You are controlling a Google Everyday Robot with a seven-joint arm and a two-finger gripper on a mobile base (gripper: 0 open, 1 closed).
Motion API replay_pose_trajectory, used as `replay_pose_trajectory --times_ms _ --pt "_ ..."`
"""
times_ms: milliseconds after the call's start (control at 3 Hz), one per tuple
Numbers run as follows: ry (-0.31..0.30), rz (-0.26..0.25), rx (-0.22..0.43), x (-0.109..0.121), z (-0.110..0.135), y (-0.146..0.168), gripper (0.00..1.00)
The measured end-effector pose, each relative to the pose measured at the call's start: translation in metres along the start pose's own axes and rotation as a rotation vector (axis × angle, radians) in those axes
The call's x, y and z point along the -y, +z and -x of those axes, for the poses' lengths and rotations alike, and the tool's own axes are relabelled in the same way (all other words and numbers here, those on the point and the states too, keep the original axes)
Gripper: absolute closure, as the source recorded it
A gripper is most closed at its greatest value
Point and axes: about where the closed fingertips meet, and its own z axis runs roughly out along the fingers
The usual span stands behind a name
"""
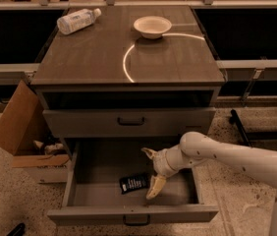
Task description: Pick rxbar blueberry from middle drawer and place on counter
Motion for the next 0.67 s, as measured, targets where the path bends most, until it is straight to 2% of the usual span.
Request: replay_pose_trajectory --times_ms 667 --pt "-0.060 0.012 -0.023 0.013 -0.013 0.037 0.00"
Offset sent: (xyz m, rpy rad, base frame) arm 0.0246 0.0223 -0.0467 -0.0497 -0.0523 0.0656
